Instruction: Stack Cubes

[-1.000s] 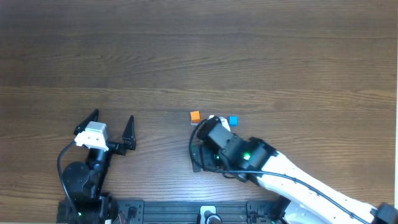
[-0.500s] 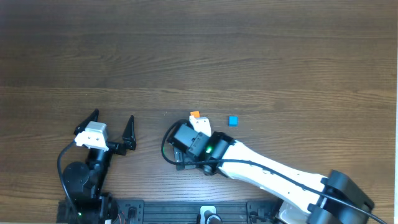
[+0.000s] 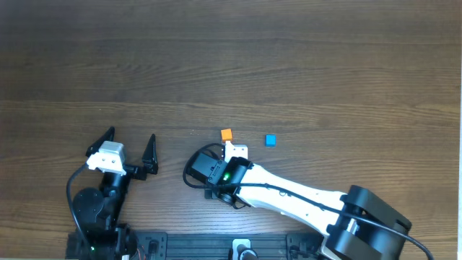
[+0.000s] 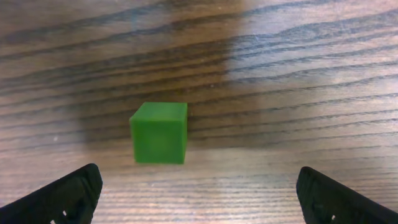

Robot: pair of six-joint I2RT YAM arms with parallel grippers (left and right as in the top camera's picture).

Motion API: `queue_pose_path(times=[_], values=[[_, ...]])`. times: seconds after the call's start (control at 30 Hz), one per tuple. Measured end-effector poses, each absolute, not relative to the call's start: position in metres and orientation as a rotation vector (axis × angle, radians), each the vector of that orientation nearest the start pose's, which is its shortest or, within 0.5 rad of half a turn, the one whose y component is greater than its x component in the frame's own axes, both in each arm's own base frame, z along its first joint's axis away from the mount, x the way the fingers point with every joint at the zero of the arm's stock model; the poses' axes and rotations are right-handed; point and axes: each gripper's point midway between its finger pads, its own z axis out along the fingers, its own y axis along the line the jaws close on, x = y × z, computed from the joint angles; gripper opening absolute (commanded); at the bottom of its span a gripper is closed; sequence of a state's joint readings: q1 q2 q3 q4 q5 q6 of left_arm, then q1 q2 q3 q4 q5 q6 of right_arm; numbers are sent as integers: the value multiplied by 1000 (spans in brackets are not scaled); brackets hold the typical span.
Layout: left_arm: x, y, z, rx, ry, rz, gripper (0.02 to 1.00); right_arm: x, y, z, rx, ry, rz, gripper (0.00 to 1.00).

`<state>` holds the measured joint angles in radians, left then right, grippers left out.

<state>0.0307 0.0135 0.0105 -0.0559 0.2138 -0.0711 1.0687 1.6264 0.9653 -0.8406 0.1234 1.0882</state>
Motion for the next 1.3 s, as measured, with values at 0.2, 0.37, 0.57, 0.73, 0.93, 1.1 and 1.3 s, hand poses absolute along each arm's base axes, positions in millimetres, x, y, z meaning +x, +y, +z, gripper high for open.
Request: queue_pose_path(times=[0.2,0.37,0.57,0.73,0.93,1.1,1.3], values=[[244,-29,162,81,1630,-205,1000,158,242,21,53,2993,7,963],[244,-29,162,81,1630,-205,1000,159,243,18,46,2992,2,950],[244,-29,162,82,1630,-206,1000,159,243,15,40,2995,-7,897],[244,-29,162,82,1630,-206,998,159,244,14,35,2996,-9,836],[244,-29,162,82,1630,-206,1000,160,247,10,28,2992,-7,752],[244,-29,162,81,1630,-205,1000,159,250,10,13,2989,2,643],[244,-29,162,82,1630,-206,1000,159,251,9,0,2988,5,527]])
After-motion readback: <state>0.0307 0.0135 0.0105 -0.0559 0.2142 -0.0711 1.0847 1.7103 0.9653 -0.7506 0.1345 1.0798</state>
